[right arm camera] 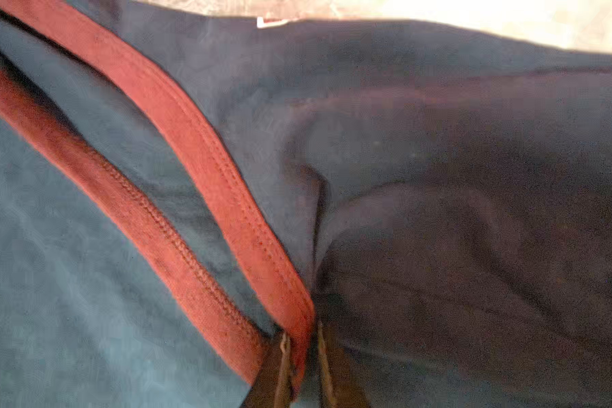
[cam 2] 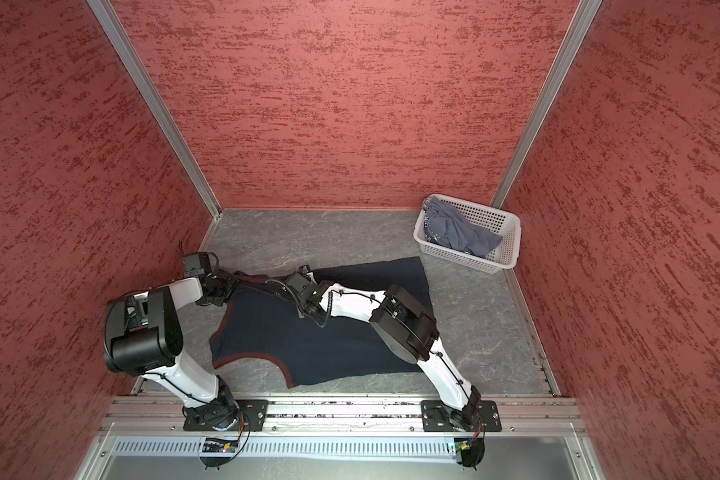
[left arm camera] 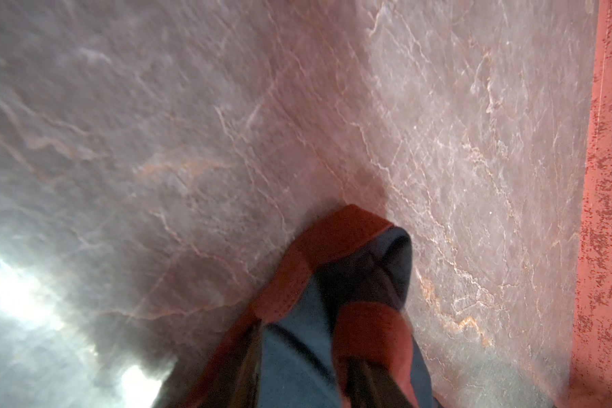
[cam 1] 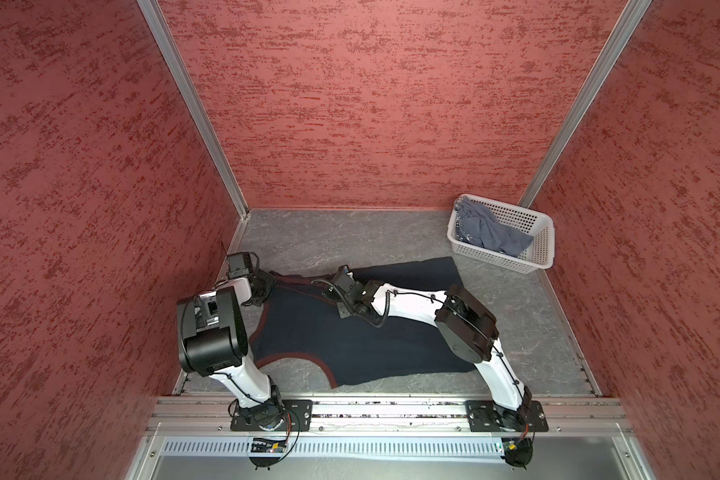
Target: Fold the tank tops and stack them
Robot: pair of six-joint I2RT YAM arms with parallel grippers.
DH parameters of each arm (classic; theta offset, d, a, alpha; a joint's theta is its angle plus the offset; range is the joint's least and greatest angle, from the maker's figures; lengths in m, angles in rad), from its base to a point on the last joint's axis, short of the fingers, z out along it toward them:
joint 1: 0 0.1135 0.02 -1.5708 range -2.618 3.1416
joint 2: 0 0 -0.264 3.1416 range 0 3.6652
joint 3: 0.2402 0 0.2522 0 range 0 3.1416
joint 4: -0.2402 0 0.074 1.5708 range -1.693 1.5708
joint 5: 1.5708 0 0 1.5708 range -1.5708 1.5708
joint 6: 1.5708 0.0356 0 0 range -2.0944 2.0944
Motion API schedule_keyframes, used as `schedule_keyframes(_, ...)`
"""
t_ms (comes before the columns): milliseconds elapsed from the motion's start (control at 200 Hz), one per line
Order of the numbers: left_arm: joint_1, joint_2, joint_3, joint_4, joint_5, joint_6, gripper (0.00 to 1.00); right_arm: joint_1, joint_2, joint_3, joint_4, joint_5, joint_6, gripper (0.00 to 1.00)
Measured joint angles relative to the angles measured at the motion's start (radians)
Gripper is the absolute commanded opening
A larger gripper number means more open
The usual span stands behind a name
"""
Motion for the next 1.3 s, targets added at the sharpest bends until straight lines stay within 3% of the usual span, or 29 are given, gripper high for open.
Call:
schedule_keyframes(401,0.022,-0.037,-0.071,0.102,0.042,-0.02,0.55,0.005,-0.042,-0.076,0.06,0.006,0.004,0.21)
schedule_keyframes(681,0.011,-0.051,-0.06,0.105,0.04,0.008,0.45,0.005,-0.056,-0.016,0.062,0.018,-0.014,0.18)
schedule_keyframes(972,0.012,-0.031,0.0,0.112,0.033,0.018,0.47,0.005,-0.071,-0.009,0.064,0.026,-0.023,0.14)
schedule_keyframes(1297,0.045,0.014,-0.019,0.121,0.038,-0.013,0.55,0.007,-0.079,-0.05,0.083,-0.019,-0.023,0.35)
